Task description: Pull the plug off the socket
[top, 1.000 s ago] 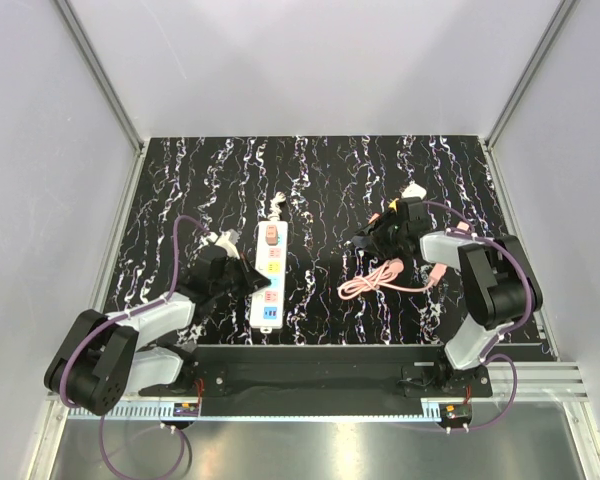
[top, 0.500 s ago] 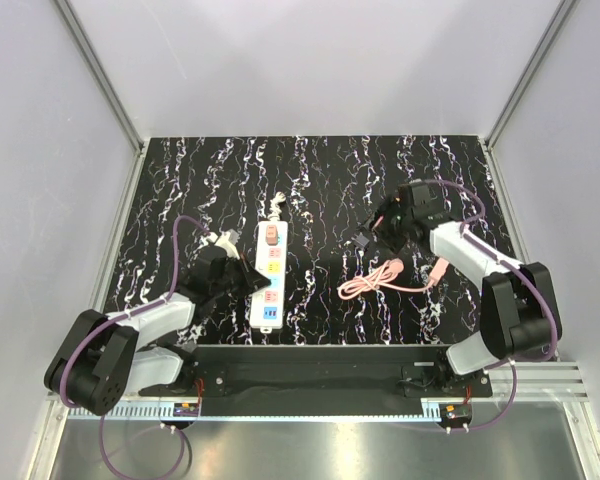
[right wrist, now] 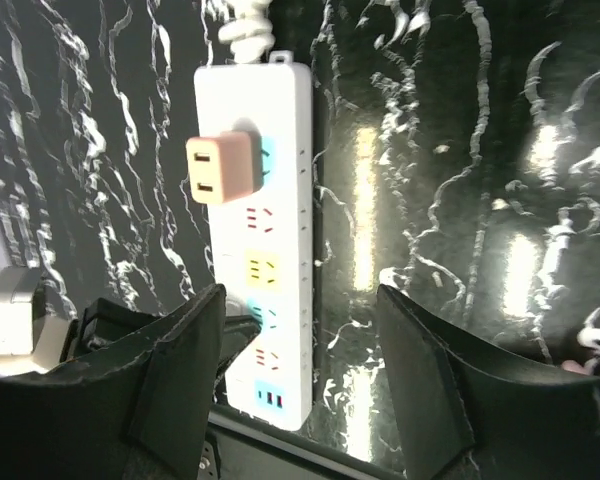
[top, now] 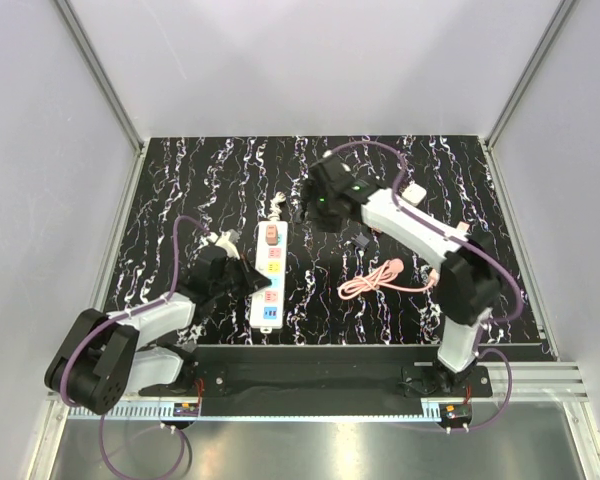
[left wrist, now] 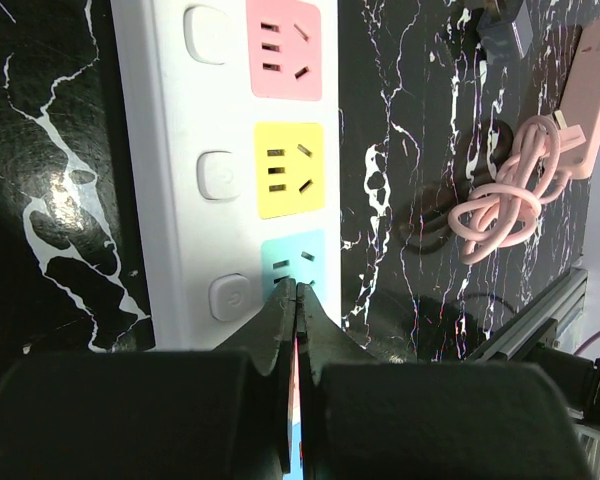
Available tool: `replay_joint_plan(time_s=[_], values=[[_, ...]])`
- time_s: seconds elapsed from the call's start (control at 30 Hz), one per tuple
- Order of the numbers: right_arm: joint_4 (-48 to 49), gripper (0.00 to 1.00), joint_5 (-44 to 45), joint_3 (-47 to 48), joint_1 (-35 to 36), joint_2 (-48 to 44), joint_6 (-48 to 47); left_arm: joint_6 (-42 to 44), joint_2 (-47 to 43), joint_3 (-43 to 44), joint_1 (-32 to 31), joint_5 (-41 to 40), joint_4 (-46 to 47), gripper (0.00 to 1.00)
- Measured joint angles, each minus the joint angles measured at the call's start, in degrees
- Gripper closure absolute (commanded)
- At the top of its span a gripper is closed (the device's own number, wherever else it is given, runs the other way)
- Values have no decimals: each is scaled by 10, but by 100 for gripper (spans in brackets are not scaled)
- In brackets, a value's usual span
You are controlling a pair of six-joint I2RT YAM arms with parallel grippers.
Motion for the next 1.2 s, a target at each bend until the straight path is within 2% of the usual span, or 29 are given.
replay_joint_plan(time_s=[0.27,0.57,0.9,1.2], values=[[-78,34,22,171,63,139,1,2,-36,2,0,-5,-55,100],[-139,35,33,284,97,236,2,15,-41,40,0,-7,-146,100],[-208,39,51,391,107,324,1,10,1,52,-1,12,-113,100],[-258,44,87,497,108,390,-2,9,-10,52,-1,5,-123,100]])
